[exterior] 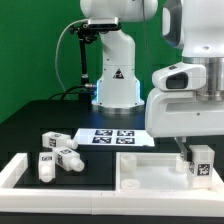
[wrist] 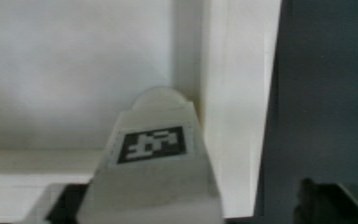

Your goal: Assemble one leg

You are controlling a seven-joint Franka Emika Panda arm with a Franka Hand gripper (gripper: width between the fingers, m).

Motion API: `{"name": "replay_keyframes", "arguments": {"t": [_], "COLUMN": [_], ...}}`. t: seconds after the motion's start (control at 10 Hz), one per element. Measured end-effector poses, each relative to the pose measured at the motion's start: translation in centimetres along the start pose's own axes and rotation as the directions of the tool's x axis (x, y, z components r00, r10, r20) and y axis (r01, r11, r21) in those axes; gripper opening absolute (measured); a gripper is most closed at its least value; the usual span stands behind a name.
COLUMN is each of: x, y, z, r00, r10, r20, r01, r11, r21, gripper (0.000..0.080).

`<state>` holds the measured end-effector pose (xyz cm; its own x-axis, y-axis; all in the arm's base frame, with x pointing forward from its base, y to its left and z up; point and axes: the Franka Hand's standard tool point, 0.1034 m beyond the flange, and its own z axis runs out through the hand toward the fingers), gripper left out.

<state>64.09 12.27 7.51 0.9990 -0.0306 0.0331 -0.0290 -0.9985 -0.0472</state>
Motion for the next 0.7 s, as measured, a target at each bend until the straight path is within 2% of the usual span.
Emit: {"name": "replay_keyframes", "arguments": {"t": [0.1, 0.2, 0.4, 0.5, 0.7], "x": [0.1, 0.2, 0.3, 0.2, 0.0], "y": [0.3, 0.9, 1.5, 1.5, 1.1], "z": [0.0, 0.0, -0.2, -0.1, 0.3], "r00": [0.997, 0.983, 0.917, 0.854, 0.639], "r10": [0.083, 0.181, 0.398, 0.52, 0.769], "r20": [-0.001, -0.002, -0.008, -0.006, 0.013], "r01": [-0.083, -0.181, -0.398, -0.52, -0.769], "r11": [0.997, 0.983, 0.917, 0.854, 0.639], "r21": [-0.003, -0.007, -0.009, -0.008, 0.002], "gripper": [0.0468, 0.0295, 0.0291, 0.029, 0.029]}}
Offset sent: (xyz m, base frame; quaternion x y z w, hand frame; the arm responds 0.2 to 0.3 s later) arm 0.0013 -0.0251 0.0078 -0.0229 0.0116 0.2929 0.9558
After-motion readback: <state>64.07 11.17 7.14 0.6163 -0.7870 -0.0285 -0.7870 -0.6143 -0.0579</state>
